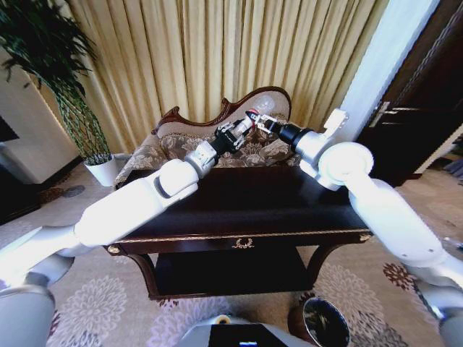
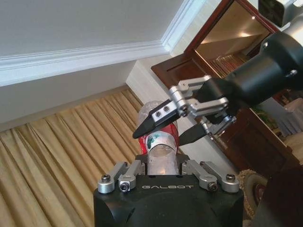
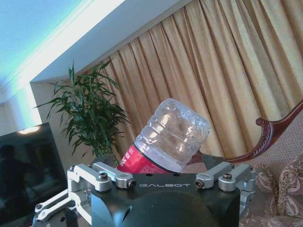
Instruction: Move to the front of the table and place the trash on the table into the trash bin.
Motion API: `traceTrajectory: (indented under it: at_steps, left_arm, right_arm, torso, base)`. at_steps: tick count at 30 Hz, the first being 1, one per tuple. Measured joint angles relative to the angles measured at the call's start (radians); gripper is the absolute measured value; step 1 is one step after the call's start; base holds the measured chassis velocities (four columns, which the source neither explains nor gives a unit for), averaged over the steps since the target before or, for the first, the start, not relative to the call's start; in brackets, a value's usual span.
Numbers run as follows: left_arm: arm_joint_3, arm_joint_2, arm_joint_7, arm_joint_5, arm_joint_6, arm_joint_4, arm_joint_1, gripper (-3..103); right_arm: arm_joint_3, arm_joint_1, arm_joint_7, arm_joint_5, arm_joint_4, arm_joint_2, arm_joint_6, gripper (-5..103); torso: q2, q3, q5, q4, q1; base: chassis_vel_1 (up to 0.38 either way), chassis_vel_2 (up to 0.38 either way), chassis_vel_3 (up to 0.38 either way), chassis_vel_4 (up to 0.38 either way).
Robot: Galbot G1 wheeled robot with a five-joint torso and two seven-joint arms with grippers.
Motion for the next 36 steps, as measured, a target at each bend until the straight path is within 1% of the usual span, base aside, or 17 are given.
traceTrajectory:
  at_steps: [6,8,9,10,11,13,14,19,21,23,24,25,29,30,31,35,36]
  left_arm:
    - [0.013,0.006,-0.002,-0.008,0.001,-0.013,-0.003,28]
    - [0.015,0.007,-0.002,-0.011,0.001,-0.016,-0.004,28]
    - [0.015,0.007,-0.002,-0.011,0.001,-0.016,-0.004,28]
    - [0.016,0.008,-0.002,-0.011,0.001,-0.017,-0.004,28]
    - [0.016,0.008,-0.002,-0.011,0.001,-0.017,-0.004,28]
    - [0.018,0.008,-0.004,-0.011,0.001,-0.019,-0.003,28]
    - [0.018,0.008,-0.004,-0.011,0.001,-0.019,-0.003,28]
    - [0.021,0.008,-0.004,-0.009,0.000,-0.022,0.001,28]
    - [0.022,0.006,-0.004,-0.008,-0.001,-0.023,0.005,28]
    - [0.022,0.006,-0.004,-0.008,-0.002,-0.024,0.006,28]
    - [0.022,0.006,-0.004,-0.006,-0.004,-0.027,0.010,28]
    - [0.023,0.006,-0.004,-0.004,-0.005,-0.028,0.012,28]
    - [0.024,0.005,-0.022,-0.003,0.000,-0.034,0.015,26]
    - [0.026,0.004,-0.041,-0.006,0.007,-0.039,0.016,31]
    - [0.026,0.004,-0.041,-0.006,0.007,-0.039,0.016,31]
    - [0.016,0.010,-0.064,-0.034,0.014,-0.042,0.019,53]
    - [0.016,0.010,-0.064,-0.034,0.014,-0.042,0.019,53]
  right_arm:
    - [0.000,-0.005,0.009,-0.011,0.003,0.000,-0.001,101]
    - [0.000,-0.008,0.019,-0.017,0.010,-0.001,0.004,91]
    - [0.000,-0.008,0.019,-0.017,0.010,-0.001,0.004,91]
    - [0.001,-0.011,0.023,-0.020,0.013,-0.001,0.007,86]
    - [0.001,-0.011,0.023,-0.020,0.013,-0.001,0.007,86]
    - [0.001,-0.017,0.025,-0.021,0.020,-0.002,0.008,76]
    - [0.001,-0.017,0.025,-0.021,0.020,-0.002,0.008,76]
    - [0.001,-0.023,0.026,-0.022,0.023,-0.003,0.007,65]
    - [0.003,-0.031,0.026,-0.023,0.026,-0.004,0.007,59]
    - [0.003,-0.033,0.026,-0.024,0.027,-0.005,0.008,59]
    - [0.008,-0.040,0.028,-0.026,0.029,-0.006,0.009,52]
    - [0.011,-0.045,0.028,-0.026,0.030,-0.007,0.009,50]
    - [0.016,-0.050,0.028,-0.026,0.033,-0.007,0.011,43]
    - [0.021,-0.054,0.028,-0.026,0.034,-0.008,0.011,41]
    - [0.021,-0.054,0.028,-0.026,0.034,-0.008,0.011,41]
    - [0.051,-0.085,0.028,-0.026,0.034,-0.015,0.013,41]
    - [0.051,-0.085,0.028,-0.026,0.034,-0.015,0.013,41]
  torso:
    - [0.000,0.000,0.0000,0.0001,0.000]
    - [0.000,0.000,0.0000,0.0000,0.000]
    - [0.000,0.000,0.0000,0.0000,0.000]
    - [0.000,0.000,0.0000,0.0000,0.000]
    - [0.000,0.000,0.0000,0.0000,0.000]
    - [0.000,0.000,0.0000,0.0000,0.000]
    - [0.000,0.000,0.0000,0.0000,0.000]
    - [0.000,0.000,-0.0001,0.0001,0.000]
    - [0.000,0.000,0.0000,0.0001,0.000]
    - [0.000,0.000,0.0000,0.0000,0.000]
    - [0.000,0.000,0.0000,0.0000,0.000]
    - [0.000,0.000,0.0000,-0.0001,0.000]
    - [0.000,0.000,0.0000,0.0001,0.000]
    - [0.000,0.000,-0.0001,0.0001,0.000]
    - [0.000,0.000,-0.0001,0.0001,0.000]
    - [0.000,0.000,0.0000,-0.0001,0.000]
    - [0.000,0.000,0.0000,-0.0001,0.000]
  base:
    - [0.000,0.000,0.000,0.000]
    - [0.000,0.000,0.000,0.000]
    - [0.000,0.000,0.000,0.000]
    - [0.000,0.000,0.000,0.000]
    - [0.000,0.000,0.000,0.000]
    - [0.000,0.000,0.000,0.000]
    - [0.000,0.000,0.000,0.000]
    - [0.000,0.000,0.000,0.000]
    - [0.000,0.000,0.000,0.000]
    - [0.000,0.000,0.000,0.000]
    - [0.000,0.000,0.000,0.000]
    - [0.000,0.000,0.000,0.000]
    - [0.000,0.000,0.000,0.000]
    - [0.000,0.000,0.000,0.000]
    - [0.000,0.000,0.000,0.000]
    - [0.000,0.000,0.000,0.000]
    - [0.000,0.000,0.000,0.000]
